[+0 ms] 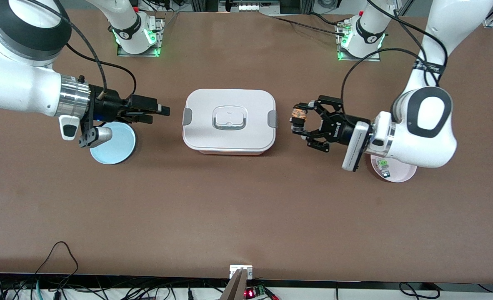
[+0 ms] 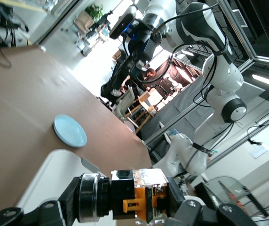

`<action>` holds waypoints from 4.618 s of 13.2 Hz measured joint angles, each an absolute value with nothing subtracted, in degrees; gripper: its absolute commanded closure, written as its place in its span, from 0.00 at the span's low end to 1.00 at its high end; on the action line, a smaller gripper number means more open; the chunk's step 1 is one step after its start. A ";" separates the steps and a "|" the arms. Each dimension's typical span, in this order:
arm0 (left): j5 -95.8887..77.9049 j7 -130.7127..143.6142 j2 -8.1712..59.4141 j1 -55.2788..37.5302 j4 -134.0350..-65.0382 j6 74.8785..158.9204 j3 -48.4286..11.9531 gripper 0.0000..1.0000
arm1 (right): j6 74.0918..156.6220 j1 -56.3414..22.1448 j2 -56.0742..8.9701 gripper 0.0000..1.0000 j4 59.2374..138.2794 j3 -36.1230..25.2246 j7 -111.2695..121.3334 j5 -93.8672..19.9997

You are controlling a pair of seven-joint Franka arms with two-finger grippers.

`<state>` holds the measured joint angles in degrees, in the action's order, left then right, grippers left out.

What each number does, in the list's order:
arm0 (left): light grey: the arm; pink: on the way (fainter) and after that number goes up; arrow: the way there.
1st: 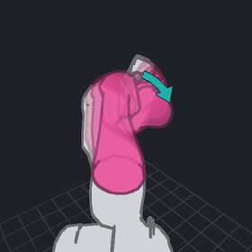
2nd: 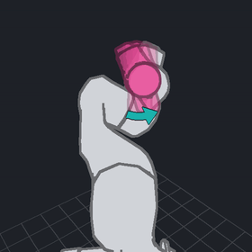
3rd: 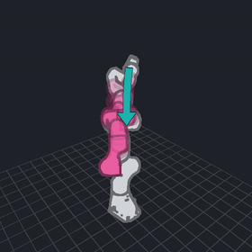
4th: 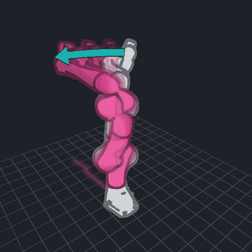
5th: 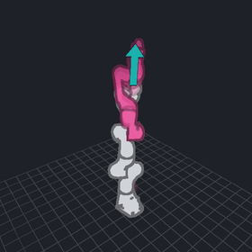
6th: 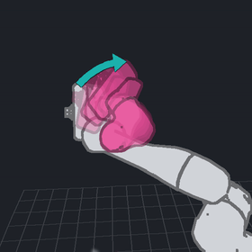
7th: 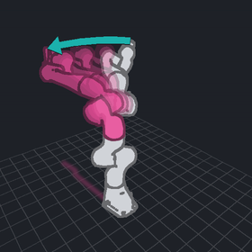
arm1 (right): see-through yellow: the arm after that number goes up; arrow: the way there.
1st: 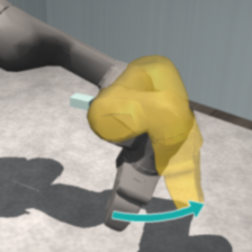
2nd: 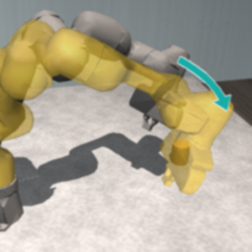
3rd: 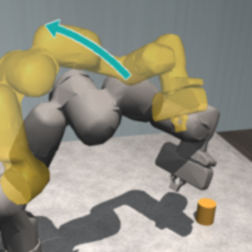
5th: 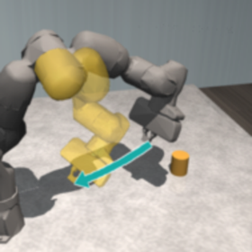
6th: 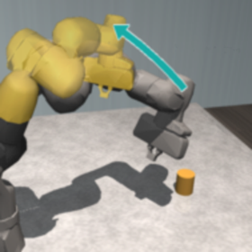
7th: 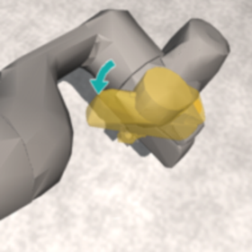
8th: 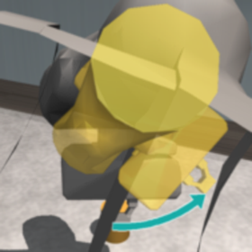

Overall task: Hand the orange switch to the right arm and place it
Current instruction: 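Carry the switch above the white box toward the right gripper, then close the right gripper on the orange switch held by the left gripper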

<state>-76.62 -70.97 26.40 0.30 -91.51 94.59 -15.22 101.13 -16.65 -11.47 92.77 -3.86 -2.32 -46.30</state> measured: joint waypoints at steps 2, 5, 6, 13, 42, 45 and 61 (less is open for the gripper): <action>-82.32 -78.68 26.45 -2.61 -91.69 98.40 -15.32 1.00 | 101.85 -17.57 -11.51 0.00 92.76 -3.86 -3.57 -46.30; -89.37 -91.08 26.66 -5.52 -93.34 102.22 -15.49 1.00 | 105.16 -20.06 -11.54 0.00 92.37 -3.84 -8.22 -46.30; -89.92 -93.61 26.71 -6.07 -93.67 104.46 -16.28 1.00 | 106.22 -20.98 -11.59 0.00 92.27 -3.83 -9.73 -46.30; -100.73 -105.23 26.70 -7.84 -96.24 121.22 -26.52 1.00 | 109.62 -24.90 -14.12 0.00 87.64 -2.73 -22.47 -50.19; -102.19 -106.08 26.72 -8.16 -96.45 121.53 -26.58 1.00 | 115.46 -24.72 -14.71 0.00 96.69 -0.91 -17.16 -78.09; -102.21 -106.08 26.75 -8.27 -96.46 121.57 -26.59 1.00 | 116.44 -24.70 -15.27 0.00 97.27 -0.90 -14.98 -79.86; -102.25 -106.08 26.75 -8.31 -96.46 121.56 -26.66 1.00 | 117.66 -24.73 -16.79 0.52 97.37 -0.78 -11.66 -81.76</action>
<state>-102.25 -106.08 26.75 -8.31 -96.46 121.56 -26.66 117.66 -24.73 -16.79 97.37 -0.78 -11.66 -81.76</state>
